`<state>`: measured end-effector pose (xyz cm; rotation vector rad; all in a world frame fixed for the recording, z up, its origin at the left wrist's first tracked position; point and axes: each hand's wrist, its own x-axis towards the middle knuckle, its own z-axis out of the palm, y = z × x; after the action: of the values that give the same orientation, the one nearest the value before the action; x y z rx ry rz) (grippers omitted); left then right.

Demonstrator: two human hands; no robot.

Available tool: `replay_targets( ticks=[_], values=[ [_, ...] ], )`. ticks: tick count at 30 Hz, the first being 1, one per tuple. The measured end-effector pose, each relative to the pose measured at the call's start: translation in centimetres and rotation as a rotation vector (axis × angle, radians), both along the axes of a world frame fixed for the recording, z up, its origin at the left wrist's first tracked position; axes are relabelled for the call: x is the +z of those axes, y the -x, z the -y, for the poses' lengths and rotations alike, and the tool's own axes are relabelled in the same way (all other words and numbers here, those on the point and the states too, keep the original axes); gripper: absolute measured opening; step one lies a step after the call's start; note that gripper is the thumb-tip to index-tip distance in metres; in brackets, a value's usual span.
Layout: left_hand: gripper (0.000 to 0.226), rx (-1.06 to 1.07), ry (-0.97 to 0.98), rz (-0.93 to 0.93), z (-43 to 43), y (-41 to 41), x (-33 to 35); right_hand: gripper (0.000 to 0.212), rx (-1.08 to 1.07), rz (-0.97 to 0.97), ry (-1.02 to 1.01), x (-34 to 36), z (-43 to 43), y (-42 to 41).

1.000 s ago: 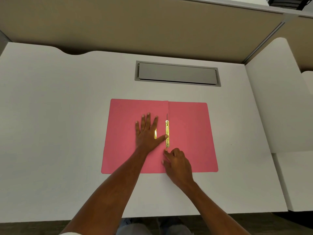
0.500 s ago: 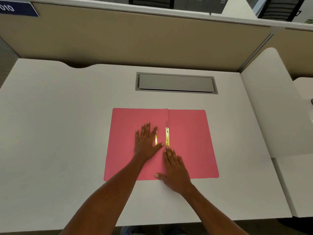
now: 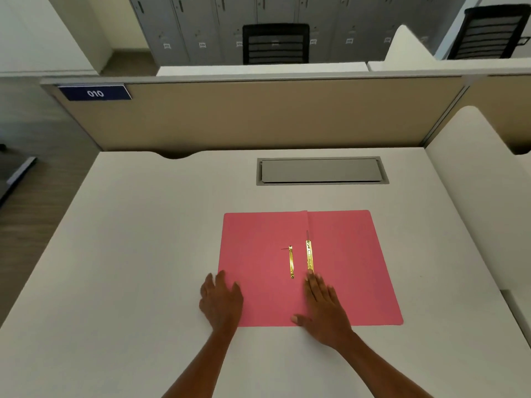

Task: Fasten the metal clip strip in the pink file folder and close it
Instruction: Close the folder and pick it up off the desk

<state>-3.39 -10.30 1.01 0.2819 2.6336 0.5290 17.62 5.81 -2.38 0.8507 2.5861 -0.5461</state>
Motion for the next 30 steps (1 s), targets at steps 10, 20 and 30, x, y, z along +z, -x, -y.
replay_targets(
  ticks=[10,20,30],
  values=[
    [0.056,0.141,-0.206,0.097,-0.1,2.2,1.0,0.112,0.000,0.022,0.011,0.8,0.1,0.3],
    [0.038,0.290,-0.274,0.177,0.4,4.6,1.7,0.110,0.007,0.024,0.009,1.2,0.1,0.4],
    [0.046,0.392,-0.485,0.518,2.1,7.5,2.0,0.109,0.042,0.019,0.004,1.4,-0.2,-0.1]
  ],
)
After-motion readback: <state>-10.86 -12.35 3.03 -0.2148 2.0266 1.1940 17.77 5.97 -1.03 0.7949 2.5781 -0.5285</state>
